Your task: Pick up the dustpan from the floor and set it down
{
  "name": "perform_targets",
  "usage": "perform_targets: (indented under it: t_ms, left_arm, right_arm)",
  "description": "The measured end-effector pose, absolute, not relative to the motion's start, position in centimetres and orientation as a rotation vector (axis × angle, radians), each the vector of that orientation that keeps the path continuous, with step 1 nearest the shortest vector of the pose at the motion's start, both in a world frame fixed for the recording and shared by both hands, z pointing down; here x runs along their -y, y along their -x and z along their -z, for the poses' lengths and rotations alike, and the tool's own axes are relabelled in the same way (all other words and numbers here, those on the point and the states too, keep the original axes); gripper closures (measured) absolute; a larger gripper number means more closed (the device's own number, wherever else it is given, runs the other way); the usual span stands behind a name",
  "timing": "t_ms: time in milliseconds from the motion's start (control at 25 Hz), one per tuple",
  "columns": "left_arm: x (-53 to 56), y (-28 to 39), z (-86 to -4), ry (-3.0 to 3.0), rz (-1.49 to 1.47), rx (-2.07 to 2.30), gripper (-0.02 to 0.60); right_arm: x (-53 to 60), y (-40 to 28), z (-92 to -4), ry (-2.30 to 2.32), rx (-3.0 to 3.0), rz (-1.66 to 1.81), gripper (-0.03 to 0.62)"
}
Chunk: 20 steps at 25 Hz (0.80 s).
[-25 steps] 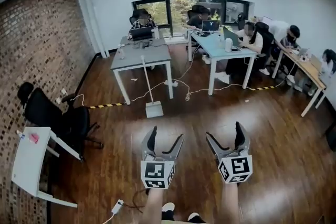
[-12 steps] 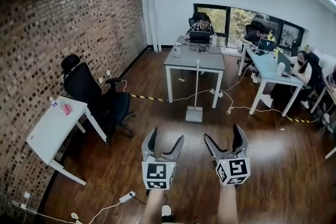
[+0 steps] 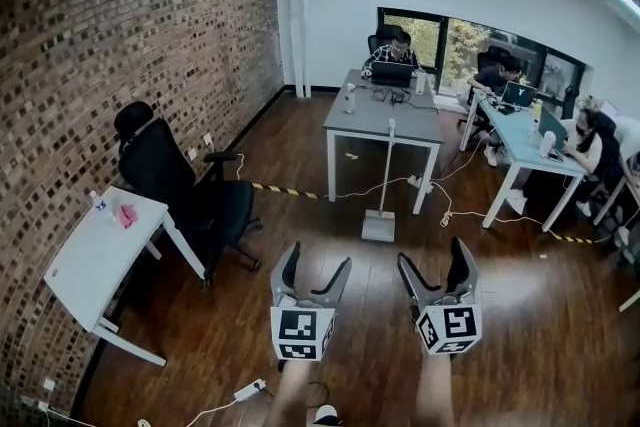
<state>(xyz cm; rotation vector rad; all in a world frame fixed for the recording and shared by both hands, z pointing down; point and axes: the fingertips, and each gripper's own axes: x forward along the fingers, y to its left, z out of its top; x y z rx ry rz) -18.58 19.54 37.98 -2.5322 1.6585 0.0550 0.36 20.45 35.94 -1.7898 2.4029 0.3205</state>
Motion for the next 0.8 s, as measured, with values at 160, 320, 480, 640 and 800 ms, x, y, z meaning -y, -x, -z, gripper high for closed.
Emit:
perform_targets:
  t_ms: [160,320,480,640,800]
  left_arm:
    - [-16.7,21.1,-38.9,2.544,-0.046,-1.665,0.198]
    - [-14.1,21.7,-39.5,2.557,-0.035,-1.668,0.198]
    - [-10.6,21.8,-40.0,2.564,-0.035,-1.669,0.198]
    - [-5.5,21.9,-41.0,2.563,-0.022,-1.68,0.198]
    - [1.0,21.4,-40.5,2.549,-0.015,-1.675,0.198]
  right_arm:
    - [-18.2,1.3,-36.8,1.825,-2.395,-0.313,0.114]
    - [-15.4,1.3,-37.9,1.888,-2.403,-0.276,0.114]
    - [-11.6,1.0,-38.6,1.925,-2.393,-0.24,0.114]
    - [-6.5,0.7,-39.3,1.926,-2.386,-0.221,0.114]
    - [0.3,0.0,-39.5,1.91,-2.374,-0.203,0.114]
